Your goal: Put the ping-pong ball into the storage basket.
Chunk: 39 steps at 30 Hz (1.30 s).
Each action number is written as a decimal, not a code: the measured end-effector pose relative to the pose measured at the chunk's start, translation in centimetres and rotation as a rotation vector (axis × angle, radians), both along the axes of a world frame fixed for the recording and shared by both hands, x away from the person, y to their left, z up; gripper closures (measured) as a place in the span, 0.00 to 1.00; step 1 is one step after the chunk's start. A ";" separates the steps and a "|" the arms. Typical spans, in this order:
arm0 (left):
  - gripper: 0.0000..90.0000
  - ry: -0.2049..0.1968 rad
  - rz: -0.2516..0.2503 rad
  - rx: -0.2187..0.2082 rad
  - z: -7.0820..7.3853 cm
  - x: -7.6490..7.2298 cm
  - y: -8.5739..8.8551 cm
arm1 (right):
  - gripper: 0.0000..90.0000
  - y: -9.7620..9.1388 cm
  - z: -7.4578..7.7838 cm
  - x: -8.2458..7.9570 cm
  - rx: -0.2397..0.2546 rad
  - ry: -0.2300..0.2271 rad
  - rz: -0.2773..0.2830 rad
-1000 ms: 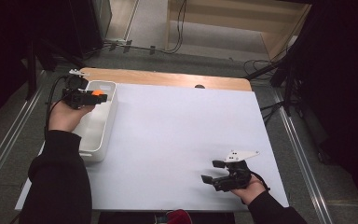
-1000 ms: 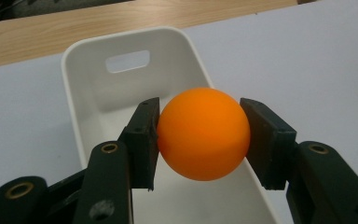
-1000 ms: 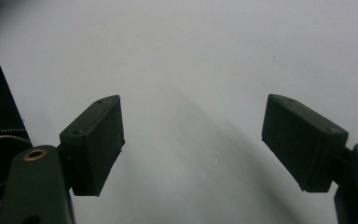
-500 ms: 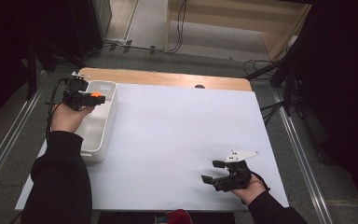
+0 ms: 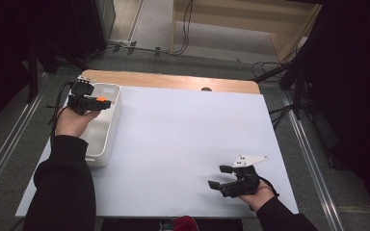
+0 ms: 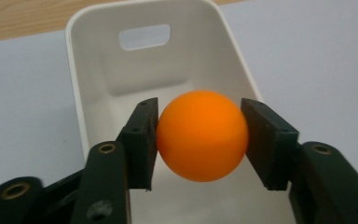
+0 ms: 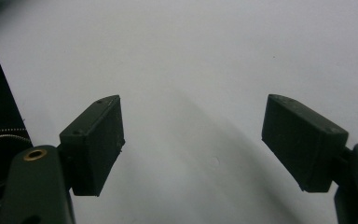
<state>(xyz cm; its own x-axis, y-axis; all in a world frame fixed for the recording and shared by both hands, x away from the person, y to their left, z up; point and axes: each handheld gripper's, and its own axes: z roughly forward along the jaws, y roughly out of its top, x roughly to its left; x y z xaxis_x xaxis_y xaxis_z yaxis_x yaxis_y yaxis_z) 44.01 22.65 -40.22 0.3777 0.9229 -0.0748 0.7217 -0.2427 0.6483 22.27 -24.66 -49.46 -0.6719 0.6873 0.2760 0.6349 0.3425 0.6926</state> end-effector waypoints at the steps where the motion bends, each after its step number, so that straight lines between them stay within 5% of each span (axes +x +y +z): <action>1: 0.47 0.002 -0.003 -0.001 0.2 0.0 0.0 | 0.22 0.0 0.0 0.0 0.000 -0.004 0.001; 8: 0.29 -0.022 -0.017 -0.027 1.6 -0.4 -0.3 | 0.22 0.0 0.0 0.0 0.000 -0.004 0.003; 16: 0.24 -0.033 -0.103 -0.100 3.2 -1.1 -1.3 | 0.22 0.0 0.0 0.0 -0.002 -0.003 0.003; 22: 0.24 -0.005 -0.192 -0.151 3.2 -1.4 -2.5 | 0.22 0.0 0.0 -0.1 -0.002 -0.003 0.002; 39: 0.24 -0.030 -0.280 -0.142 2.9 -1.9 -5.3 | 0.22 0.0 0.0 -0.2 0.005 0.000 -0.002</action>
